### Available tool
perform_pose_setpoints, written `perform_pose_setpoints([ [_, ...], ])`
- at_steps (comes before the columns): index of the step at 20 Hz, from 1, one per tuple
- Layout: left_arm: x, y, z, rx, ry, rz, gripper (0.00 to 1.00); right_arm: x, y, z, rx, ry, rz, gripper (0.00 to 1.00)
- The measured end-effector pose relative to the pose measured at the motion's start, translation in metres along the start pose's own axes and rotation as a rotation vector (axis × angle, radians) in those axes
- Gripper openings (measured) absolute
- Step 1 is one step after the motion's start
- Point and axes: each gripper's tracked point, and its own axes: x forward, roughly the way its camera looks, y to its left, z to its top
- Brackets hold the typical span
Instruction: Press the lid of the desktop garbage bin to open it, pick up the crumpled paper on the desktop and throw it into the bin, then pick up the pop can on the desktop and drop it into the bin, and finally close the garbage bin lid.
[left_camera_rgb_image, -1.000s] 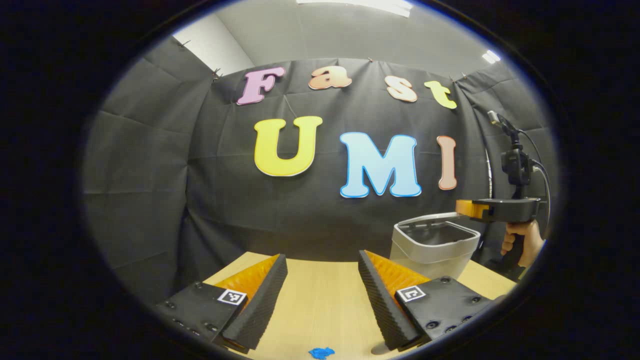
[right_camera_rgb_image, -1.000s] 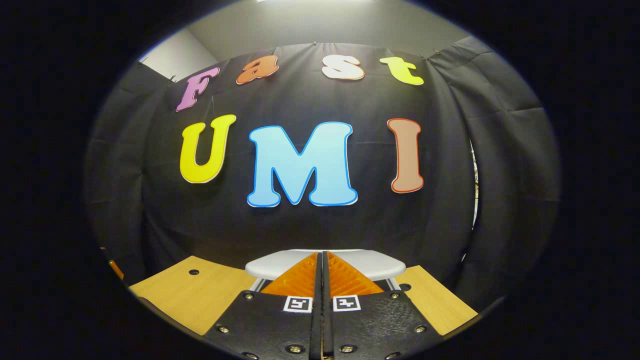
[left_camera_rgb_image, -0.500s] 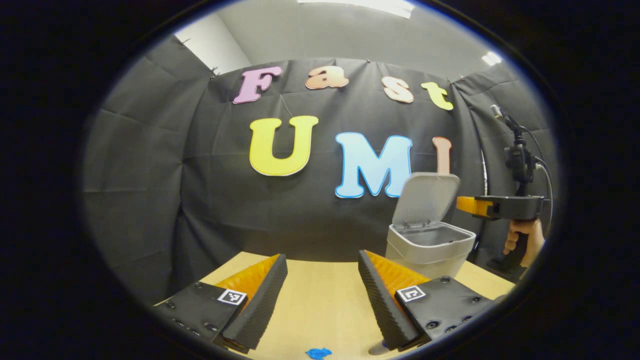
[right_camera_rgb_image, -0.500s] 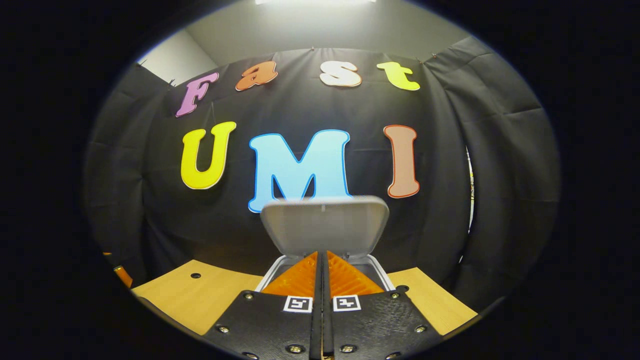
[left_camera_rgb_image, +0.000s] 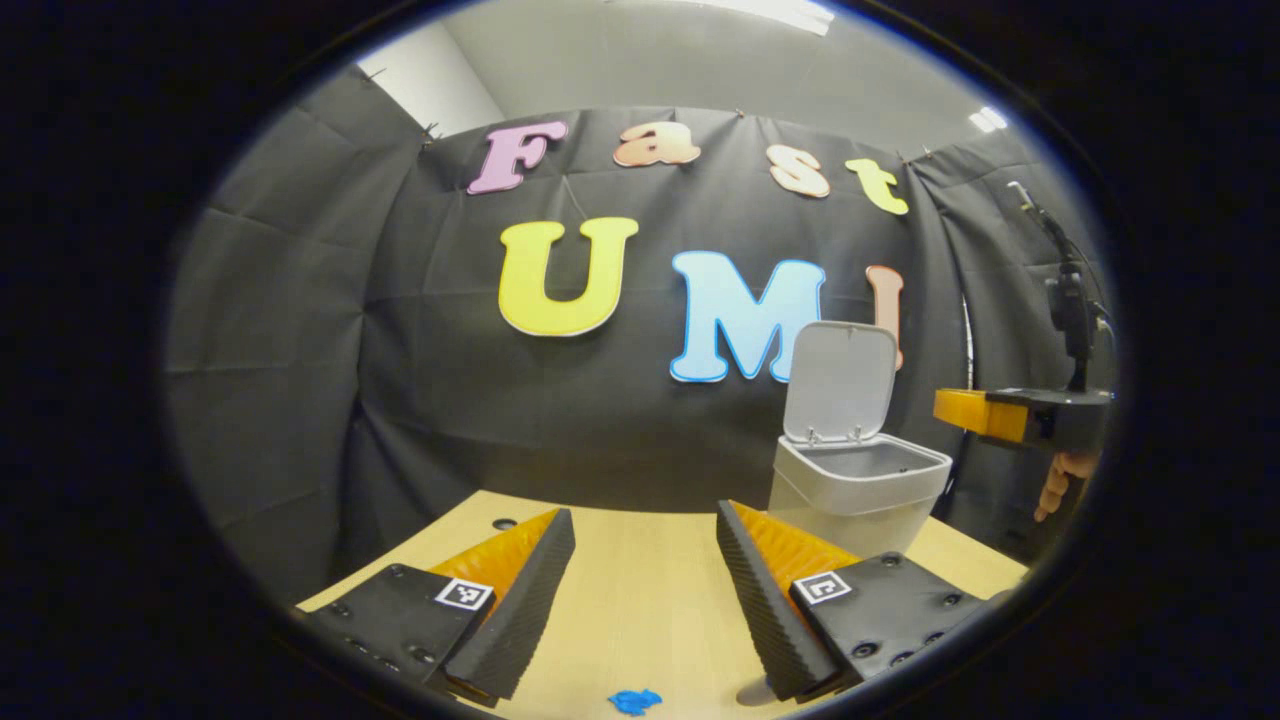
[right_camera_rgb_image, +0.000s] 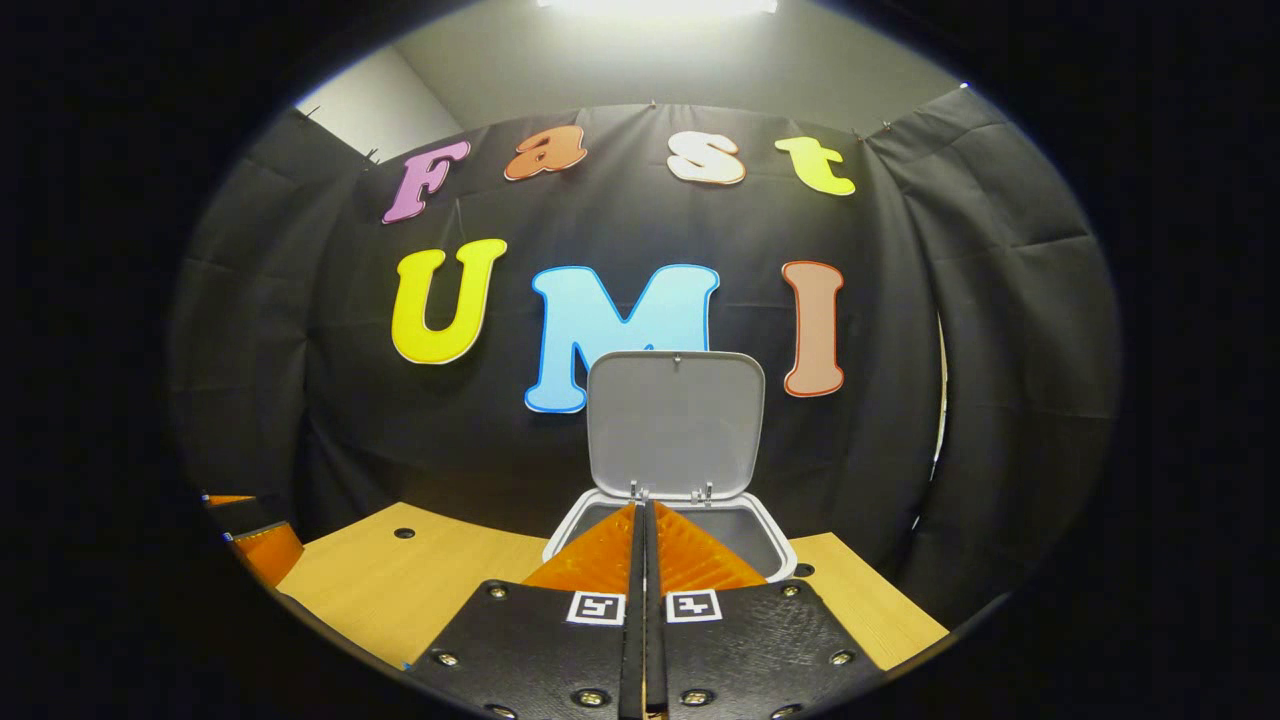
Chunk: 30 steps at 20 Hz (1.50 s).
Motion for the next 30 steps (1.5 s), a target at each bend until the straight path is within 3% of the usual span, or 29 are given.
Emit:
perform_pose_setpoints([
  [6, -0.004, 0.020, -0.039, 0.000, 0.075, 0.003, 0.96, -0.037, 0.001, 0.009, -0.062, -0.084, -0.039, 0.05],
  [7, -0.006, 0.020, -0.045, -0.008, 0.091, -0.002, 0.94, -0.041, 0.002, 0.006, -0.061, -0.084, -0.046, 0.15],
  [9, -0.009, 0.022, -0.061, -0.002, 0.136, -0.005, 0.94, -0.052, 0.006, 0.003, -0.042, -0.081, -0.044, 0.24],
  [11, -0.010, 0.025, -0.081, 0.034, 0.176, -0.005, 0.94, -0.060, 0.002, -0.001, -0.022, -0.072, -0.063, 0.45],
  [14, -0.012, 0.022, -0.120, 0.081, 0.252, -0.035, 0.94, -0.071, 0.000, -0.007, 0.019, -0.046, -0.080, 0.54],
  [15, -0.012, 0.023, -0.135, 0.095, 0.285, -0.043, 0.96, -0.071, -0.002, -0.009, 0.026, -0.042, -0.090, 0.64],
  [16, -0.013, 0.022, -0.148, 0.105, 0.315, -0.053, 0.92, -0.073, -0.005, -0.009, 0.025, -0.036, -0.105, 0.66],
  [20, -0.013, 0.022, -0.202, 0.123, 0.427, -0.099, 0.96, -0.084, -0.017, -0.013, -0.004, -0.008, -0.173, 0.75],
  [21, -0.011, 0.021, -0.213, 0.119, 0.453, -0.114, 0.92, -0.085, -0.020, -0.013, -0.012, -0.004, -0.193, 0.76],
  [22, -0.009, 0.019, -0.226, 0.116, 0.476, -0.134, 0.97, -0.087, -0.021, -0.012, -0.019, -0.001, -0.214, 0.71],
  [23, -0.008, 0.018, -0.238, 0.122, 0.498, -0.147, 0.97, -0.090, -0.023, -0.012, -0.026, 0.004, -0.236, 0.76],
  [26, -0.006, 0.019, -0.285, 0.142, 0.593, -0.185, 0.94, -0.092, -0.021, -0.010, -0.050, 0.014, -0.288, 0.76],
  [30, -0.006, 0.017, -0.327, 0.150, 0.670, -0.224, 0.96, -0.098, -0.008, -0.002, -0.062, 0.006, -0.279, 0.75],
])
